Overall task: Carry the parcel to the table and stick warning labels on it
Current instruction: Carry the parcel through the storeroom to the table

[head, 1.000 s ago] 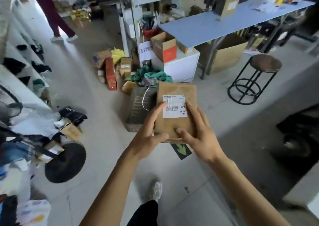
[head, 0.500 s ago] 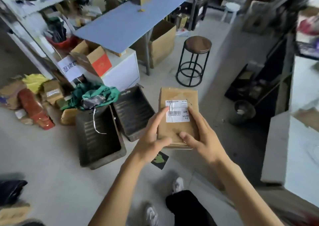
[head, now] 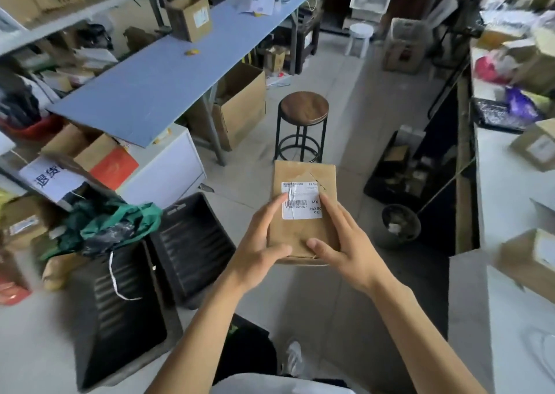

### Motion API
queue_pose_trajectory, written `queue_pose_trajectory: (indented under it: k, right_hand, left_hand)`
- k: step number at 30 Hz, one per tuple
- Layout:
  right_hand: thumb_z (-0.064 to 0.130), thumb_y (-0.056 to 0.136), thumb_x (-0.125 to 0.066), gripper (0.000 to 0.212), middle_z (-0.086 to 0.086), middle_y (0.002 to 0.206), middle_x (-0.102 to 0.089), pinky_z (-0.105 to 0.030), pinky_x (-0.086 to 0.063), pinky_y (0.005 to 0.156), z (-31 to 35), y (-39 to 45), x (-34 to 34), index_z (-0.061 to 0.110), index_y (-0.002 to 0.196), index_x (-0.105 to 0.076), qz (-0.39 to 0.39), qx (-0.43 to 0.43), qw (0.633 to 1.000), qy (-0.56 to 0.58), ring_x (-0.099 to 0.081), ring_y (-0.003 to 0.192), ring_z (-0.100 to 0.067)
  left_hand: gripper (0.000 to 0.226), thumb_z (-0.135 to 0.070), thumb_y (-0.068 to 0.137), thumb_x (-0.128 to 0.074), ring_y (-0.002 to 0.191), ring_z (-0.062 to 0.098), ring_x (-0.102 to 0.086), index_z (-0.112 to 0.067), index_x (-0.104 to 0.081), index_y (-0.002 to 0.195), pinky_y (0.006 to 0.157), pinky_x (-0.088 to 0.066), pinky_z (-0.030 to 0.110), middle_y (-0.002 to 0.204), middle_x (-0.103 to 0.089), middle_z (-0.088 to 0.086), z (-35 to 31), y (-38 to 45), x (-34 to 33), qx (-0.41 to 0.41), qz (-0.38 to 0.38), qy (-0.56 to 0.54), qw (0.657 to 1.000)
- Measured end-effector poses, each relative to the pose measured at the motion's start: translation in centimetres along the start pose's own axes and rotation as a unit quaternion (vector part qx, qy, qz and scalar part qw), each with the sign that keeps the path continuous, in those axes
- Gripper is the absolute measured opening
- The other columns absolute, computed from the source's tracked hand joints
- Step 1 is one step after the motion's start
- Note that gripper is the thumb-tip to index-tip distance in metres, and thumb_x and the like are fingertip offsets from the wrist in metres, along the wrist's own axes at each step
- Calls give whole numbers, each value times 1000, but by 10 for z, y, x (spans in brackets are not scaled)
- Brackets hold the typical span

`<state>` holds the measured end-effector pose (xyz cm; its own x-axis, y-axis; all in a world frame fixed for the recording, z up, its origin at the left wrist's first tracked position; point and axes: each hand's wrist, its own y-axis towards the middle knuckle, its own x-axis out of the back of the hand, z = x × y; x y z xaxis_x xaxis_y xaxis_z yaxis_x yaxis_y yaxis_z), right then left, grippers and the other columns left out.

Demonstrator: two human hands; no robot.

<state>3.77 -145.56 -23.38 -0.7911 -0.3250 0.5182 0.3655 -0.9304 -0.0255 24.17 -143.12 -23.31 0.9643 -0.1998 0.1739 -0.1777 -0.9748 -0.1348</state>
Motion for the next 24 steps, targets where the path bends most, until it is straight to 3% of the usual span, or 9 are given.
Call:
queue_pose_trajectory:
  k: [2, 5, 9, 14, 18, 24]
  right_hand:
    - [52, 87, -60, 78, 18, 158, -22, -18, -29, 110, -8, 27, 8, 46, 150, -14, 0, 3, 1000, 0, -28, 140, 2]
    - [49, 89, -58, 73, 20, 156, -26, -8, -41, 96, -18, 72, 18, 48, 149, -17, 3, 9, 1000, 10, -31, 138, 2]
    - [49, 90, -59, 72, 18, 156, -27, -25, -54, 91, -30, 147, 28, 51, 148, -17, 19, 22, 1000, 8, -34, 139, -1]
    - [51, 88, -61, 72, 21, 155, -28, -32, -54, 91, -36, 258, 40, 56, 145, -17, 11, 26, 1000, 0, -39, 134, -1]
    - [50, 86, -62, 71, 21, 153, -31, -37, -48, 102, -29, 346, 52, 56, 144, -22, -14, 14, 1000, 3, -40, 132, 0]
    - [46, 87, -63, 68, 17, 155, -29, -18, -38, 106, -25, 458, 64, 58, 142, -25, -26, 3, 999, 24, -35, 135, 2]
  left_hand:
    - [83, -16, 74, -58, 142, 2, -33, -50, -33, 145, 116, -35, 34, 154, -33, -18, 1, 28, 6, 7, -2, 0, 1000]
    - [83, -15, 74, -57, 143, 7, -34, -52, -33, 145, 117, -36, 43, 155, -33, -15, 6, 71, 21, 21, -6, -5, 1000]
    - [83, -14, 75, -56, 142, 9, -36, -54, -32, 144, 116, -38, 46, 155, -33, -15, 10, 134, 45, 27, -24, -17, 999]
    - [83, -14, 76, -57, 142, 11, -37, -55, -32, 144, 114, -40, 48, 155, -33, -14, 11, 237, 91, 19, -34, -29, 999]
    - [84, -12, 74, -56, 144, 10, -35, -51, -33, 145, 117, -35, 47, 156, -34, -13, 1, 315, 131, 8, -37, -34, 999]
    - [84, -13, 75, -58, 143, 10, -36, -51, -33, 145, 117, -37, 46, 155, -34, -11, -11, 417, 183, 1, -36, -42, 998]
